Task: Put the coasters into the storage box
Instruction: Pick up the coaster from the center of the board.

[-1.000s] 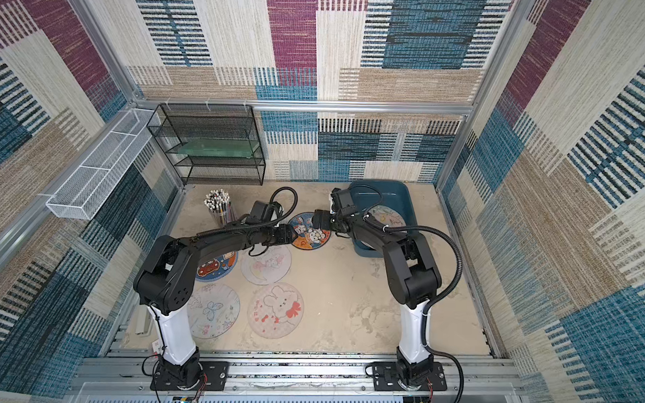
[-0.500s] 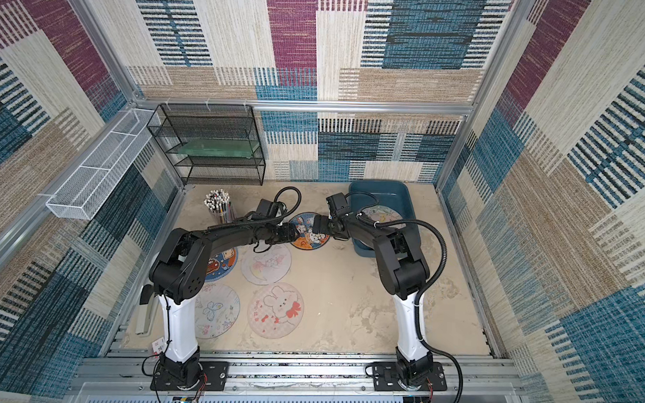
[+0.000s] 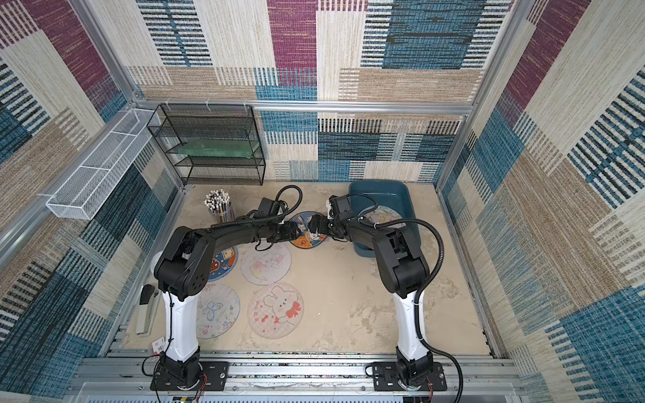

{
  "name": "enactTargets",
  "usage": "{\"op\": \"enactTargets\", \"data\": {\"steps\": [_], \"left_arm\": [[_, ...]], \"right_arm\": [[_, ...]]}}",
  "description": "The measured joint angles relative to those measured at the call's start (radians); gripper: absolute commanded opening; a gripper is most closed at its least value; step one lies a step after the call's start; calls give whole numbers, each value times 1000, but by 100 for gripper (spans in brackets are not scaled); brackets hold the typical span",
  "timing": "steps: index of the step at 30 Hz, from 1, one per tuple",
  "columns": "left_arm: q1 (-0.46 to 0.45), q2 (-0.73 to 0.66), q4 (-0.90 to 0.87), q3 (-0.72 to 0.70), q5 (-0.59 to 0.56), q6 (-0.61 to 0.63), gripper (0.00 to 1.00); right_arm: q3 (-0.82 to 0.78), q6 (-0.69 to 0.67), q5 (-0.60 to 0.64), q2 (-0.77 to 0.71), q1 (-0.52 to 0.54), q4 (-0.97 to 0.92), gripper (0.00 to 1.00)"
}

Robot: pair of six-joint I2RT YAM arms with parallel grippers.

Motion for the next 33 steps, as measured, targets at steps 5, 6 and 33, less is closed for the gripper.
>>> {"op": "enactTargets", "data": {"steps": [5, 6, 33], "left_arm": [[0, 3, 7, 2, 6, -1, 68], [0, 3, 8, 2, 6, -1, 68], [0, -51, 67, -64, 114, -19, 68]], "right_arm": [[-16, 29, -70, 3, -3, 53, 91], [-18, 33, -78, 4, -3, 56, 89], [41, 11, -16, -20, 6, -89, 16]]}}
